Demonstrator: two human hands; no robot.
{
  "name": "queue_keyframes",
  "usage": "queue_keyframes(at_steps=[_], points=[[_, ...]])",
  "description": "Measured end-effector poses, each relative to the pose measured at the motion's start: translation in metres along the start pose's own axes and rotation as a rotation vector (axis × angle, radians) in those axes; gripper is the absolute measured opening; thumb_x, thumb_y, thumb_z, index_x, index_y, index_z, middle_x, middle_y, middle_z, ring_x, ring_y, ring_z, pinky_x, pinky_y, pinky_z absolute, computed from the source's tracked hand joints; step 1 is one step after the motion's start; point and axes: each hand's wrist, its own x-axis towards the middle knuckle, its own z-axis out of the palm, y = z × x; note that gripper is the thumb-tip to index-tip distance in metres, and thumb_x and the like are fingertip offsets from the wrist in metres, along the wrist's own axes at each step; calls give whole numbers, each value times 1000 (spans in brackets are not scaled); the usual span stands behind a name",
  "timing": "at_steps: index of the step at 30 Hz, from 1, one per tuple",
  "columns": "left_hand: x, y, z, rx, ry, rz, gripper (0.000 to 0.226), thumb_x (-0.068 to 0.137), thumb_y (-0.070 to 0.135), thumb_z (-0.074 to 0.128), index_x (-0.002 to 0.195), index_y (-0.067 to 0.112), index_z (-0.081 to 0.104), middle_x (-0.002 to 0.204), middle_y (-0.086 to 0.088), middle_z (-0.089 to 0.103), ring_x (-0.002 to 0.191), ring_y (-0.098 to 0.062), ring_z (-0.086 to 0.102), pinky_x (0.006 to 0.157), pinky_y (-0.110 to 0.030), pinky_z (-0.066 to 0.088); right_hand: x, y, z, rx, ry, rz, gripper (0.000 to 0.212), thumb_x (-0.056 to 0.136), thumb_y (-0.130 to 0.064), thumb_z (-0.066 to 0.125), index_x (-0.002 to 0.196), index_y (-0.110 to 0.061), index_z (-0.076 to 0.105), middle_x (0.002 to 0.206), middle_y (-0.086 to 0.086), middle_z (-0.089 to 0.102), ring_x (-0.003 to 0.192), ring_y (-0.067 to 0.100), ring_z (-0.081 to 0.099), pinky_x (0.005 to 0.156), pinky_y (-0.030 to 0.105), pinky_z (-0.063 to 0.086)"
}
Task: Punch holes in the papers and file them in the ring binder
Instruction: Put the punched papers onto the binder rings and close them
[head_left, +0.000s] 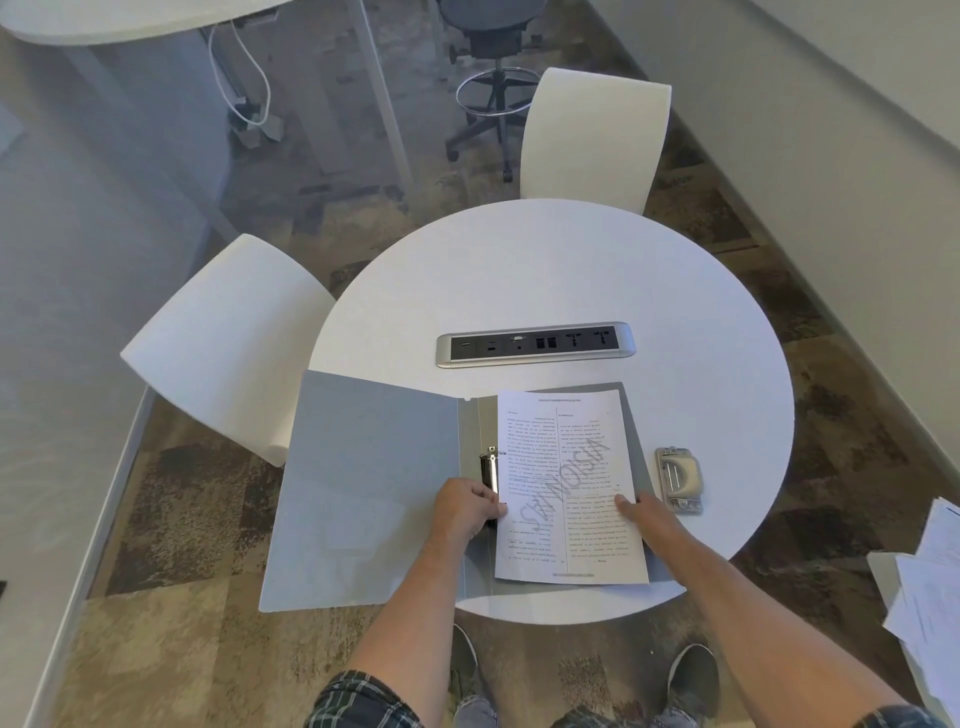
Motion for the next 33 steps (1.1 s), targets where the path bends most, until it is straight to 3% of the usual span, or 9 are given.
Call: queue_keyframes(at_steps=[9,16,18,23,27,30,33], points=[[-2,-4,5,63,3,24,12,80,11,86,79,6,75,86,0,76,80,-15,69,59,-19,48,2,2,-1,28,-8,18,36,105,-29,55,133,-8,49,117,10,71,100,27,70,83,41,57],[2,-3,8,88,13,35,16,80,12,86,85,1,75,90,-5,76,84,-20,70,73,-32,58,4,2,-3,36,-22,9,39,103,-23,59,137,-8,49,127,12,68,107,31,69,89,46,59],[2,-4,10,93,15,41,20,80,13,86,90,-1,76,94,-8,77,85,-22,71,82,-38,60,3,3,-4,36,-19,3,41,102,-24,60,138,-8,49,127,11,68,103,29,70,81,40,59],[0,-8,10,75,68,58,18,78,11,86,86,2,72,94,-8,78,87,-26,72,84,-42,60,-1,-2,-1,33,-6,4,43,100,-25,65,136,-10,49,120,8,68,88,19,69,62,29,55],[-7,-15,18,174,141,103,22,78,14,83,75,18,62,92,-3,75,89,-24,73,80,-44,62,-4,2,-1,34,10,15,42,97,-26,69,131,-11,49,113,6,67,86,16,67,63,28,54],[-11,-24,26,323,203,135,13,83,25,79,81,21,67,97,3,70,84,-16,69,73,-35,61,-6,7,2,15,-2,6,34,97,-24,69,124,-14,51,119,8,69,86,14,67,63,27,53],[-11,-25,30,369,258,155,14,87,34,77,83,24,67,98,5,66,81,-13,65,70,-31,56,-5,8,2,3,0,-14,38,96,-24,69,128,-12,52,124,9,68,97,23,68,78,34,56]])
